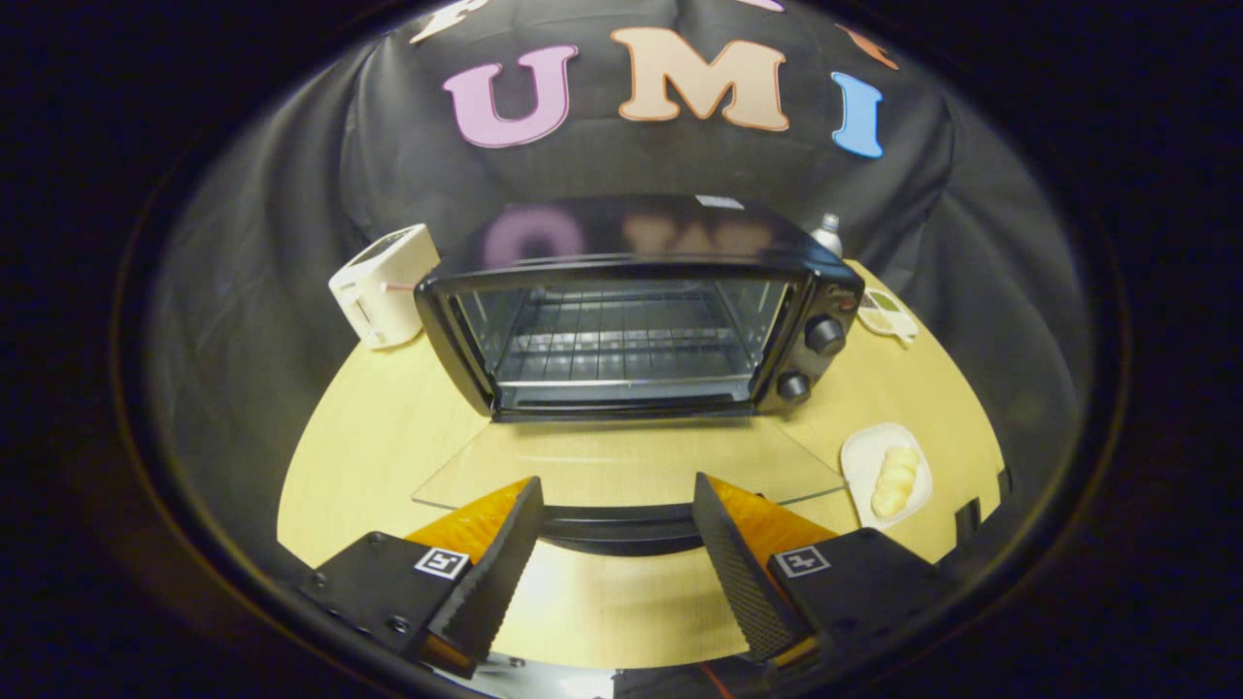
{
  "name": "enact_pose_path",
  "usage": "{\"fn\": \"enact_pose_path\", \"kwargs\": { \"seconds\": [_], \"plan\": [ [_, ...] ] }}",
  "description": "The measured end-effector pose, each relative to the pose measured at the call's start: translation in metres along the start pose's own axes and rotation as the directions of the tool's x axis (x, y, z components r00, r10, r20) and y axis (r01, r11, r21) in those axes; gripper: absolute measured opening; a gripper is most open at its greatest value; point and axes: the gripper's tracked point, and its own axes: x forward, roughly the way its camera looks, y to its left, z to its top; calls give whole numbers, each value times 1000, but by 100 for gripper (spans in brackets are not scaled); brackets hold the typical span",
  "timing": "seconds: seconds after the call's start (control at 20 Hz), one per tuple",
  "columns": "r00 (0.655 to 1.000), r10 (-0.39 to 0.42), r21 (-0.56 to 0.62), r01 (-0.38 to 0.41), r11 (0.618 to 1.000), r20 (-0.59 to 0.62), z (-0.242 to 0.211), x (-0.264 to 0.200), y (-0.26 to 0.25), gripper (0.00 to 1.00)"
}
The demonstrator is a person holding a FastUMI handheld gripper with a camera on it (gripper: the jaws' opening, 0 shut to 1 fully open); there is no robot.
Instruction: Open the toaster oven, put the food inside, and close the toaster oven door.
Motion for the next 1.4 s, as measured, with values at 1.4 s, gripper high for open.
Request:
{"fn": "enact_pose_path", "kwargs": {
  "seconds": [1.4],
  "plan": [
    [891,-410,313,453,834,-196,2,55,-237,97]
  ]
}}
